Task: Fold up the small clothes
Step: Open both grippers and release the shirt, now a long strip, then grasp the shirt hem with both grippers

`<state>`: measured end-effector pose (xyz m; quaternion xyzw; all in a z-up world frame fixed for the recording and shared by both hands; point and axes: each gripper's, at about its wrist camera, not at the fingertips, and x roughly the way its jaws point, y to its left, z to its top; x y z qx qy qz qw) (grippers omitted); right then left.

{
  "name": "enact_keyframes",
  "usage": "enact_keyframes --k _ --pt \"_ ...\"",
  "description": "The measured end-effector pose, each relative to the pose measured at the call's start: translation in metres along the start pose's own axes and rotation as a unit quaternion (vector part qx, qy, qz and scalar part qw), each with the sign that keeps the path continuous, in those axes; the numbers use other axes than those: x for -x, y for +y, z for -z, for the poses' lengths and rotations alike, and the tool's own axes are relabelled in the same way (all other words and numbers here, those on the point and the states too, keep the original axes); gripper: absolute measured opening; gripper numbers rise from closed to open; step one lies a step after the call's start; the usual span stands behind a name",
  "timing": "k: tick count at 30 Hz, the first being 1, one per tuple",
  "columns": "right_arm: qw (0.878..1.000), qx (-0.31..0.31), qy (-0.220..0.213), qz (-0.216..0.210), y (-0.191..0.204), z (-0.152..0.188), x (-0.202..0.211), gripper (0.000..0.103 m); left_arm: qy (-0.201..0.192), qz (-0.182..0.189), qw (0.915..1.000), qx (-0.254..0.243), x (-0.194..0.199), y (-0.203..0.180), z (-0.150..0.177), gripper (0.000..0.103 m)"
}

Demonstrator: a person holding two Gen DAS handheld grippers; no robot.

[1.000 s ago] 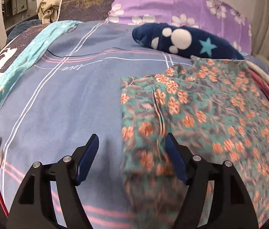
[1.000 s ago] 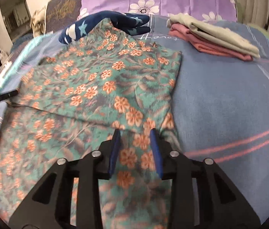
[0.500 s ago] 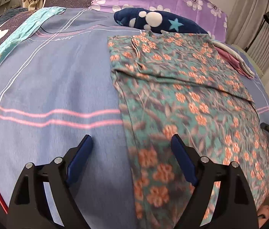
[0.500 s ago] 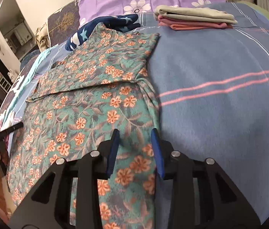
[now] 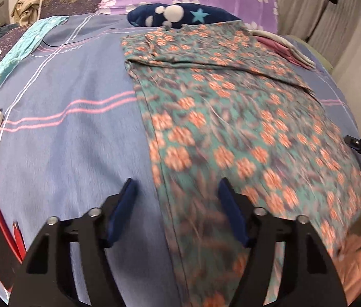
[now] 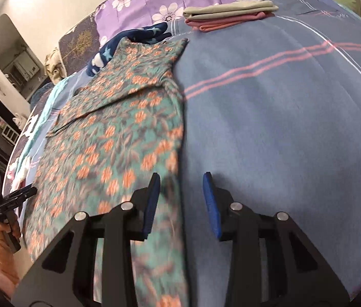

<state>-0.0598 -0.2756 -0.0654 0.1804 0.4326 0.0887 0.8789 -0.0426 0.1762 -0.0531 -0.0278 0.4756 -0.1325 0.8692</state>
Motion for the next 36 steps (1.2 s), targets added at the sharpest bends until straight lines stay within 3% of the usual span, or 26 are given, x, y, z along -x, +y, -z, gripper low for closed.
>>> enact_keyframes --k 3,5,10,14,19,20,22,23,24,26,28,32,36 --pt "1.000 -0.006 0.002 -0.021 -0.006 0.014 0.012 0.035 -0.005 0.025 0.9997 -0.002 0.013 -0.004 0.016 0.044" --pt "0.999 -0.013 0.009 -0.038 -0.010 0.023 0.021 0.035 -0.008 0.039 0.9992 0.000 0.020 -0.006 0.027 0.041" --pt "0.996 0.004 0.039 -0.078 -0.014 0.044 0.041 0.035 -0.003 0.068 0.9975 0.016 0.037 -0.010 0.052 0.041" --pt "0.992 -0.001 0.044 -0.114 -0.017 0.056 0.048 0.039 0.002 0.088 0.9961 0.013 0.048 -0.014 0.070 0.048" --pt "0.986 -0.024 0.049 -0.160 -0.015 0.052 0.034 0.041 -0.005 0.110 0.9937 0.022 0.043 -0.016 0.068 0.048" --pt "0.986 -0.021 0.052 -0.160 -0.013 0.051 0.032 0.041 -0.005 0.118 0.9927 0.021 0.042 -0.018 0.066 0.046" --pt "0.986 -0.015 0.056 -0.159 -0.010 0.049 0.032 0.040 -0.004 0.117 0.9930 0.019 0.041 -0.020 0.064 0.030" --pt "0.986 -0.013 0.059 -0.158 -0.009 0.049 0.032 0.034 -0.004 0.111 0.9936 0.020 0.040 -0.019 0.064 0.024" --pt "0.986 -0.012 0.063 -0.153 -0.010 0.049 0.032 0.029 -0.004 0.106 0.9940 0.027 0.039 -0.017 0.064 0.010" --pt "0.988 -0.023 0.067 -0.134 -0.015 0.048 0.032 0.005 -0.007 0.113 0.9915 0.063 0.038 -0.007 0.064 0.003" --pt "0.988 -0.048 0.063 -0.135 -0.022 0.046 0.033 0.003 -0.016 0.117 0.9898 0.079 0.039 -0.004 0.062 0.003" --pt "0.984 -0.067 0.023 -0.166 -0.016 0.027 0.046 0.003 -0.056 0.126 0.9884 0.062 0.054 -0.018 0.039 0.003" --pt "0.973 -0.058 -0.045 -0.217 -0.001 -0.003 0.080 0.002 -0.139 0.165 0.9751 0.053 0.091 -0.027 0.005 0.002"
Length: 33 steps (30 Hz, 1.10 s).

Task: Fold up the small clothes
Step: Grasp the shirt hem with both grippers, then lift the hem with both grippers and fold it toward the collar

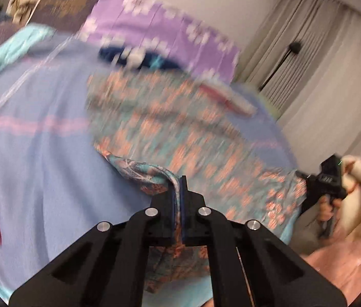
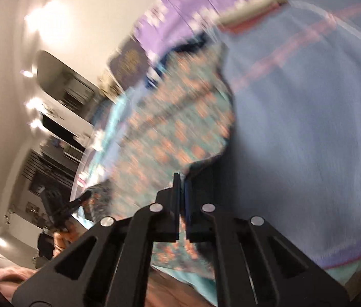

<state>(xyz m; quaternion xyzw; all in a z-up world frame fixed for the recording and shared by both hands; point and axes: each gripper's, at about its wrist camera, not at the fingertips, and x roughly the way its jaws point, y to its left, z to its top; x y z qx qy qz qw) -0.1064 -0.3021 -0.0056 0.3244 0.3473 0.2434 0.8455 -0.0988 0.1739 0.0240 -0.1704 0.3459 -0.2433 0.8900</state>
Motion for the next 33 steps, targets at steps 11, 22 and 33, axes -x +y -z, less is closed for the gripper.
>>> enact_keyframes --k 11,22,33 --pt "0.989 0.044 -0.116 -0.080 0.050 -0.043 0.058 0.002 -0.163 0.056 0.9846 -0.026 0.070 -0.040 -0.055 0.002" --pt "0.991 0.054 -0.122 -0.011 0.040 -0.056 0.044 0.002 -0.136 0.025 0.9904 0.003 0.045 -0.024 -0.051 0.003" --pt "0.993 0.046 -0.098 0.042 0.009 -0.160 -0.070 0.003 -0.074 -0.017 0.9970 0.012 -0.056 0.023 -0.137 0.003"
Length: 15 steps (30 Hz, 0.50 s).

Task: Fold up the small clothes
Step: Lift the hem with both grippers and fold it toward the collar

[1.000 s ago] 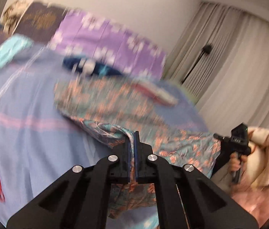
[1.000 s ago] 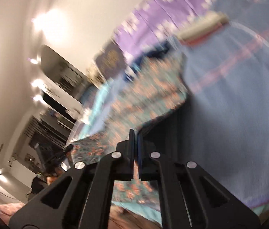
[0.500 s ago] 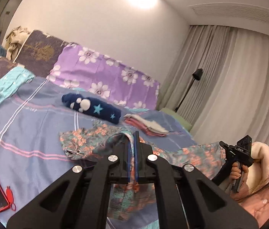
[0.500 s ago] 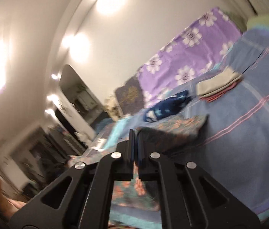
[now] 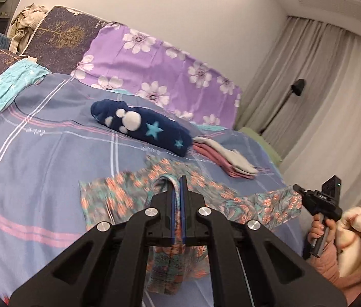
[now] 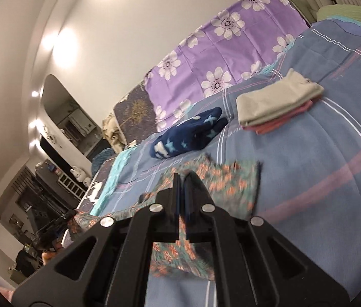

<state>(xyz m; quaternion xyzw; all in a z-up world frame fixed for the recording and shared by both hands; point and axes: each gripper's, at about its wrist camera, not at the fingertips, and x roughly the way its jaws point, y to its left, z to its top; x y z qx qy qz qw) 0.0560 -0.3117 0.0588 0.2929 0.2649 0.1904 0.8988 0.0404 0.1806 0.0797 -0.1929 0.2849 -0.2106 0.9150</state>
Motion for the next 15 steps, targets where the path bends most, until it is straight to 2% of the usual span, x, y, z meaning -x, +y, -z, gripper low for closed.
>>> enact_keyframes --k 4,7,10,12,15 --pt "0.998 -0.014 0.025 0.051 -0.028 -0.021 -0.063 0.003 0.026 -0.026 0.9991 0.020 -0.051 0.028 -0.020 0.003" --pt "0.993 -0.048 0.073 0.083 -0.065 -0.015 -0.113 0.003 0.064 -0.063 0.9951 0.041 -0.096 0.057 -0.014 0.003" --pt "0.987 -0.065 0.104 0.101 -0.090 0.000 -0.137 0.003 0.101 -0.091 0.9888 0.061 -0.127 0.084 0.004 0.003" --pt "0.986 -0.074 0.113 0.101 -0.098 0.009 -0.139 0.009 0.114 -0.097 0.9854 0.080 -0.136 0.100 0.016 0.003" --pt "0.986 -0.071 0.119 0.094 -0.100 0.012 -0.131 0.017 0.116 -0.094 0.9836 0.101 -0.134 0.110 0.023 0.014"
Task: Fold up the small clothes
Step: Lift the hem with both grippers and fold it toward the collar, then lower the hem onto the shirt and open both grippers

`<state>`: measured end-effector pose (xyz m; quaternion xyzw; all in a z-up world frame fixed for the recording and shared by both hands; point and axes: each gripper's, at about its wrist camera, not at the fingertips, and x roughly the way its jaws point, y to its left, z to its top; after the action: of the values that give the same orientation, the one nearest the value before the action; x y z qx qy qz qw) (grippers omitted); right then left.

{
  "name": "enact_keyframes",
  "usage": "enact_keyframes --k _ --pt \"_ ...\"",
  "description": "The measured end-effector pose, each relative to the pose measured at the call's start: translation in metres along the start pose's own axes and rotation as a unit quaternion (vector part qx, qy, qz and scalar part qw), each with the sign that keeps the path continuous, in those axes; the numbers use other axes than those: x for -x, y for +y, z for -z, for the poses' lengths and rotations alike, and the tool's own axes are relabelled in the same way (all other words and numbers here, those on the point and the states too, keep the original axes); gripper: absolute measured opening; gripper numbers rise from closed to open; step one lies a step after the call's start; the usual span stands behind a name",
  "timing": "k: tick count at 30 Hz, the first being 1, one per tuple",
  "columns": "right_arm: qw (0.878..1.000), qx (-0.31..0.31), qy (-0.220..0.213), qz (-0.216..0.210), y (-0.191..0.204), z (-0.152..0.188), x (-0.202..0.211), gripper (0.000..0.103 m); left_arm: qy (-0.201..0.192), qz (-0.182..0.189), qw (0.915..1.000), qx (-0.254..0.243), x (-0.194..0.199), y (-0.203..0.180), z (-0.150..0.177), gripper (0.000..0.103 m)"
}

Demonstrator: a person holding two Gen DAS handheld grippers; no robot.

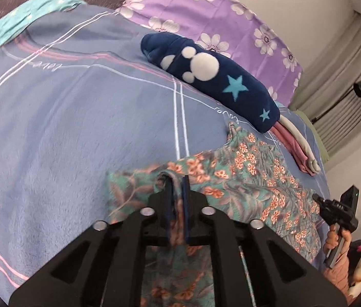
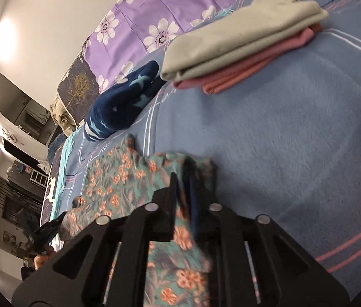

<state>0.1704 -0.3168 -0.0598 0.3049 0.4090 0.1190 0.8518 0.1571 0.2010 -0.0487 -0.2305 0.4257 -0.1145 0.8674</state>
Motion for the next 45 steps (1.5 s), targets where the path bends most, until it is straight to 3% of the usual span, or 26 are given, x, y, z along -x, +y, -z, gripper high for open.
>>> enact_keyframes --k 4,6,7,8,9,10,14,18,21,24,26,27,28,29,34,36,37,39,42,43,44,45 --pt "1.000 0.031 0.004 -0.003 0.007 0.011 0.020 0.030 -0.015 0.006 0.9998 -0.008 0.023 -0.003 0.007 0.041" --pt "0.999 0.048 0.011 0.003 0.011 0.018 0.027 0.031 -0.013 0.012 0.9995 -0.024 0.032 -0.007 0.014 0.041" --pt "0.998 0.056 0.016 0.007 0.012 0.020 0.028 0.031 -0.008 0.014 0.9994 -0.031 0.033 -0.010 0.018 0.041" --pt "0.997 0.067 0.022 0.016 0.015 0.024 0.028 0.022 -0.001 0.013 0.9992 -0.039 0.031 -0.013 0.021 0.040" --pt "0.996 0.079 0.026 0.029 0.018 0.026 0.027 0.014 0.011 0.005 0.9985 -0.053 0.030 -0.016 0.025 0.030" --pt "0.995 0.085 0.027 0.037 0.019 0.026 0.027 0.007 0.018 -0.002 0.9979 -0.062 0.028 -0.019 0.028 0.011" --pt "0.998 0.064 0.006 -0.004 0.025 0.016 0.039 0.003 0.018 0.016 0.9982 -0.056 0.031 -0.023 0.025 0.009" --pt "0.998 0.046 -0.031 -0.042 0.041 -0.024 0.045 0.003 -0.022 0.045 0.9981 -0.036 0.044 -0.029 -0.012 0.009" --pt "0.997 0.041 -0.060 -0.020 0.049 -0.063 0.029 0.003 -0.048 0.030 0.9980 -0.028 0.034 -0.033 -0.055 0.010" --pt "0.997 0.022 -0.053 0.045 0.043 -0.090 -0.007 0.008 -0.029 -0.007 0.9995 0.003 -0.005 -0.023 -0.084 0.012" --pt "0.998 0.017 -0.030 0.043 0.039 -0.088 -0.023 0.013 -0.009 -0.033 0.9993 0.018 -0.026 -0.016 -0.086 0.023" --pt "0.999 0.023 -0.025 0.041 0.039 -0.084 -0.025 0.017 -0.009 -0.058 0.9982 0.015 -0.031 -0.013 -0.083 0.040" --pt "0.998 0.036 -0.024 0.044 0.038 -0.077 -0.026 0.027 -0.016 -0.067 0.9976 0.011 -0.030 -0.010 -0.080 0.054" --pt "0.997 0.045 -0.025 0.052 0.036 -0.073 -0.026 0.032 -0.022 -0.069 0.9973 0.011 -0.029 -0.006 -0.078 0.058" --pt "0.994 0.082 0.003 0.068 0.026 -0.059 -0.033 0.036 -0.015 -0.059 0.9981 0.002 -0.024 0.009 -0.069 0.060" --pt "0.992 0.106 0.019 0.062 0.030 -0.055 -0.041 0.048 -0.006 -0.052 0.9983 -0.024 -0.024 0.006 -0.064 0.065" --pt "0.990 0.120 0.030 0.059 0.033 -0.054 -0.047 0.058 0.003 -0.050 0.9979 -0.040 -0.026 0.004 -0.062 0.074" --pt "0.987 0.142 0.041 0.059 0.039 -0.052 -0.057 0.060 0.016 -0.054 0.9968 -0.057 -0.031 0.001 -0.058 0.080" --pt "0.982 0.171 0.051 0.069 0.047 -0.053 -0.074 0.061 0.034 -0.058 0.9952 -0.071 -0.041 -0.001 -0.055 0.080" --pt "0.980 0.179 0.052 0.073 0.050 -0.054 -0.079 0.048 0.037 -0.056 0.9951 -0.072 -0.043 -0.002 -0.054 0.080" --pt "0.979 0.181 0.052 0.074 0.052 -0.055 -0.080 0.000 0.038 -0.057 0.9952 -0.070 -0.044 -0.002 -0.054 0.080" --pt "0.983 0.167 0.043 0.068 0.052 -0.057 -0.076 0.005 0.035 -0.057 0.9954 -0.068 -0.043 -0.003 -0.054 0.080"
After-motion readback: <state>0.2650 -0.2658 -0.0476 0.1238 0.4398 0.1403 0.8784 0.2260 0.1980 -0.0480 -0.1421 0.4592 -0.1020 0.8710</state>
